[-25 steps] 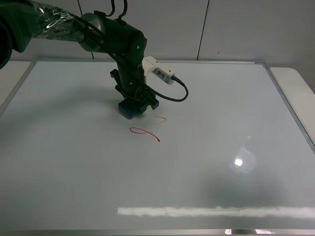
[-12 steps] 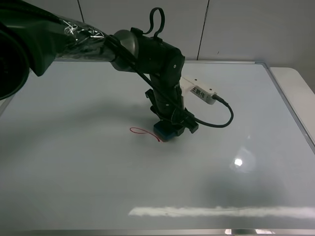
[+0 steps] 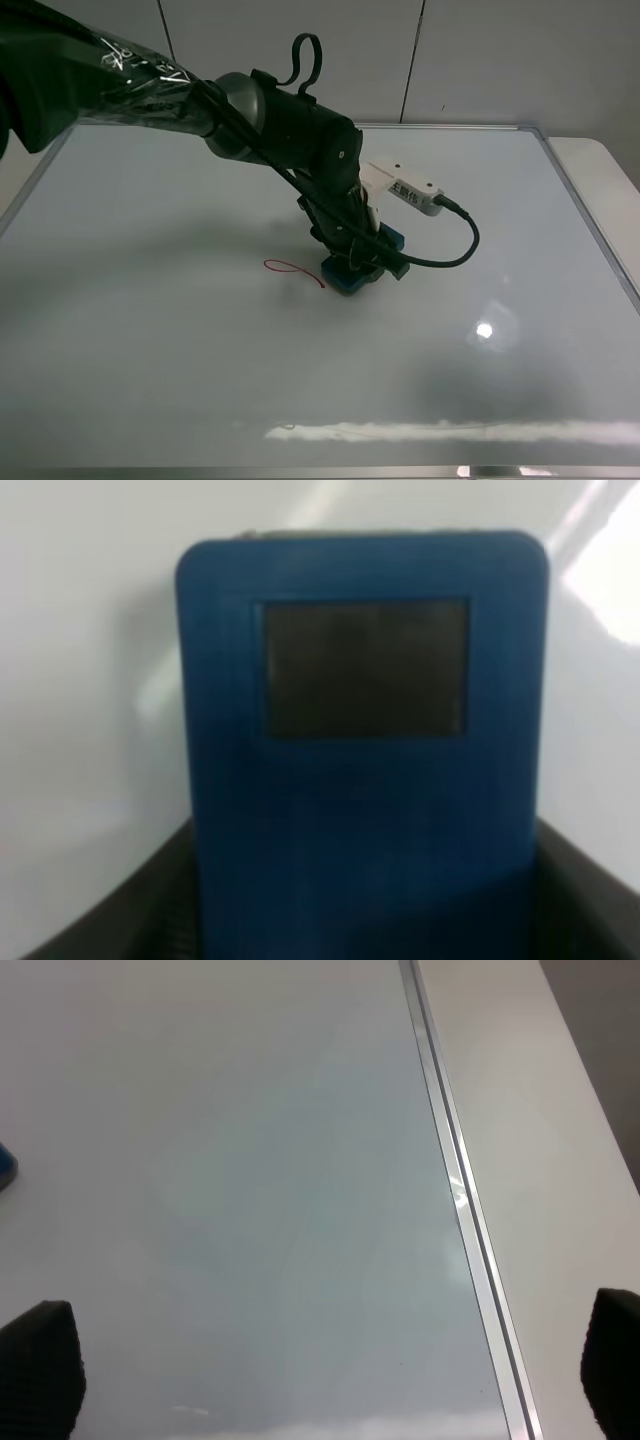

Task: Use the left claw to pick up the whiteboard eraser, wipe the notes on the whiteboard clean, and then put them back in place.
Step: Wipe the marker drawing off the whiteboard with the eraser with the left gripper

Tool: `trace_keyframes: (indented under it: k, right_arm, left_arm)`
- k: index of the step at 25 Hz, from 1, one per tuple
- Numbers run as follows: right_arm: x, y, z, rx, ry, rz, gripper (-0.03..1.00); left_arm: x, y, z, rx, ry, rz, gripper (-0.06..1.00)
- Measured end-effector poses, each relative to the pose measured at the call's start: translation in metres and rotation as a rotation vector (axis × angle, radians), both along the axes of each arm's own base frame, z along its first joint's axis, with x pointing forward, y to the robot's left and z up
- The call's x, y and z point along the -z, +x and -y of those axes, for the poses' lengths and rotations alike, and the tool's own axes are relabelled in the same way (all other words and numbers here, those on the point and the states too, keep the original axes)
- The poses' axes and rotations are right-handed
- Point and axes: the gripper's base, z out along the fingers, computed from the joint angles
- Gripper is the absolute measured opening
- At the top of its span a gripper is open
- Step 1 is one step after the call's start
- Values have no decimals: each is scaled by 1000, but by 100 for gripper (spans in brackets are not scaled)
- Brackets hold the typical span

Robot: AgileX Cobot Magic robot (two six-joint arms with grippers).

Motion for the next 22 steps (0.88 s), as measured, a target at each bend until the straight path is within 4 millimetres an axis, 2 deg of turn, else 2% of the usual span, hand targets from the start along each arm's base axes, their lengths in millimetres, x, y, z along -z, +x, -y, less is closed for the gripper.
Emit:
trace_keyframes:
  k: [8, 13, 17, 22]
  right_arm:
    - [0, 0, 0, 0, 0, 0, 99]
    - [0, 0, 0, 0, 0, 0, 99]
    - [0, 0, 0, 0, 0, 0, 99]
    - [0, 0, 0, 0, 0, 0, 99]
  left_arm:
    - [0, 38, -48, -72, 49, 54, 55]
    - [-1, 53, -78, -146, 68, 46, 55]
    - [-2, 50, -97, -199, 60, 52, 55]
    - [-4, 31, -106, -239, 39, 52, 55]
